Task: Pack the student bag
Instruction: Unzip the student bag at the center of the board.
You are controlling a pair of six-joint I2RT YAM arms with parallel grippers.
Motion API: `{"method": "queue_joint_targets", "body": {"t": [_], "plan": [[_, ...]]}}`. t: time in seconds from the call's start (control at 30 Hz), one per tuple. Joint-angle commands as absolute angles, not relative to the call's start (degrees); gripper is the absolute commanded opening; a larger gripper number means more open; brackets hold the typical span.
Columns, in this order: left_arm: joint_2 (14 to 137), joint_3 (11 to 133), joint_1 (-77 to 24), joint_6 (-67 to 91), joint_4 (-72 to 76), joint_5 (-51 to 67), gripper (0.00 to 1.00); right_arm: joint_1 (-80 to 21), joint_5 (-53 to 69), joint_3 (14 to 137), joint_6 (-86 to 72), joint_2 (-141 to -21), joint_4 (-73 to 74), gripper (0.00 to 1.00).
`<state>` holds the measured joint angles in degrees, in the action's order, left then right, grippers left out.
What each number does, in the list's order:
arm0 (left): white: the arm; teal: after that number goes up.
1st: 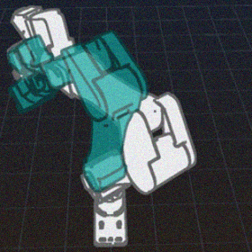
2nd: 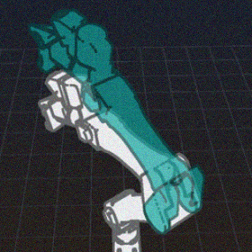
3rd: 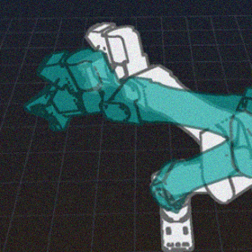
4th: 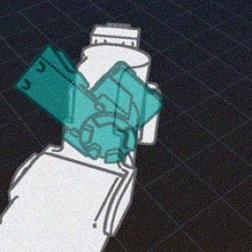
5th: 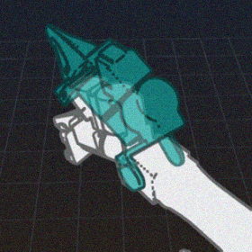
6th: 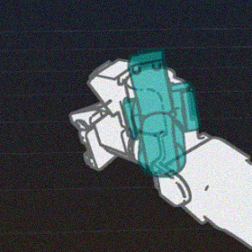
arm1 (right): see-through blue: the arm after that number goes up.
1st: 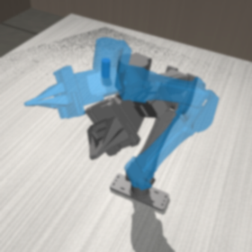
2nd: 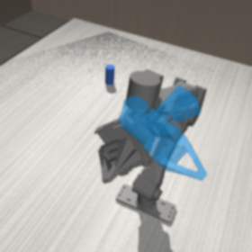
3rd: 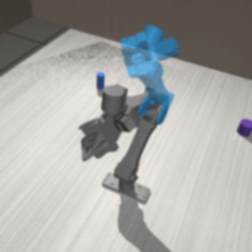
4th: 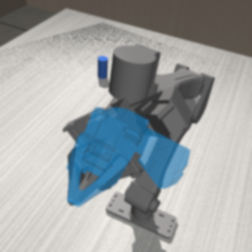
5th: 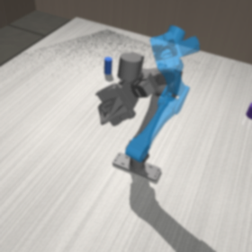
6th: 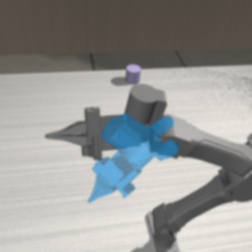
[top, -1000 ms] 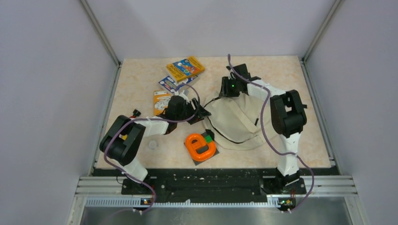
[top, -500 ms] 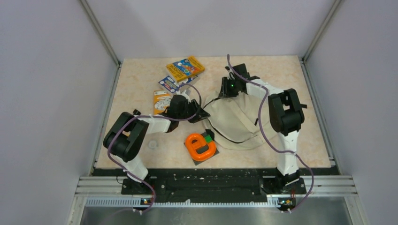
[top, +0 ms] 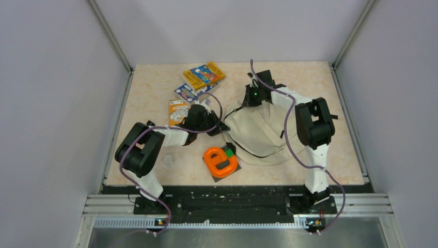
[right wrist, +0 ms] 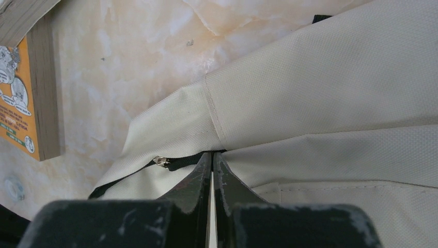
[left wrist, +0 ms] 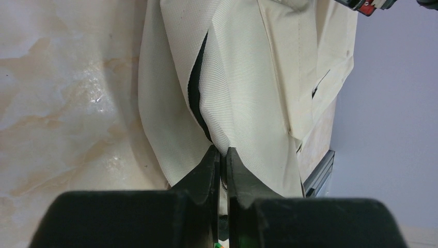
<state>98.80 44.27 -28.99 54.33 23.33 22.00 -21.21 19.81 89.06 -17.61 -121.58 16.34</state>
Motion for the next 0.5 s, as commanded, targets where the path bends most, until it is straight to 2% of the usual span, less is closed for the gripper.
{"method": "queue_joint_targets", "body": {"t": [0.0, 0.13, 0.33, 0.47], "plan": [[99.49, 46.40, -29.35, 53.62, 24.17, 22.16, 0.00, -21.36, 21.76, 90.25, -17.97, -120.60, 13.79, 0.00], [99.58, 46.59, -29.44, 52.91, 23.75, 22.29, 0.00, -21.42, 24.11, 87.03, -17.98, -117.07, 11.60, 0.00], [99.76, 46.71, -29.41, 51.87, 23.12, 22.46, 0.00, -22.11, 29.63, 75.26, -21.12, -108.50, -1.00, 0.00], [100.09, 47.08, -29.39, 51.77, 23.04, 22.82, 0.00, -24.04, 29.98, 74.11, -19.97, -107.37, -1.91, 0.00]]}}
